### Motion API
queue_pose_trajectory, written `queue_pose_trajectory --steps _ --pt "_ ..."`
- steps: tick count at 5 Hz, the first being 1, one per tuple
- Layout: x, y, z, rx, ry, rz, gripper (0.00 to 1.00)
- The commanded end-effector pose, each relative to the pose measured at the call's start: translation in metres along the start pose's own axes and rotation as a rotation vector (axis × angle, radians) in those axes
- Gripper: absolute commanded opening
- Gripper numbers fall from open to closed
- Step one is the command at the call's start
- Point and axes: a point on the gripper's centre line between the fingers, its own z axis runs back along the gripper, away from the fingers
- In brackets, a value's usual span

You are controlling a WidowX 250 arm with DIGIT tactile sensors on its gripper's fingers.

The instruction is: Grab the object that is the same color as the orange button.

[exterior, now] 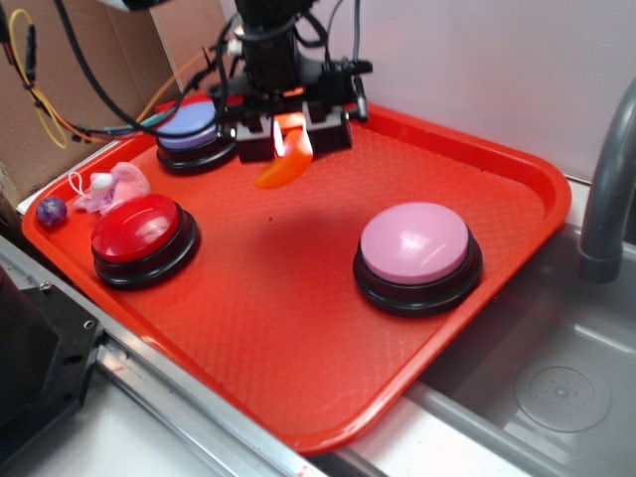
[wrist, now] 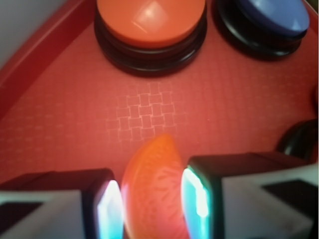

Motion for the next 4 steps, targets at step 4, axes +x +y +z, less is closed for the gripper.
queue_pose_trajectory --steps 4 --pt "0.039 0.005 0.119 -0.197 0.042 -0.142 0.0"
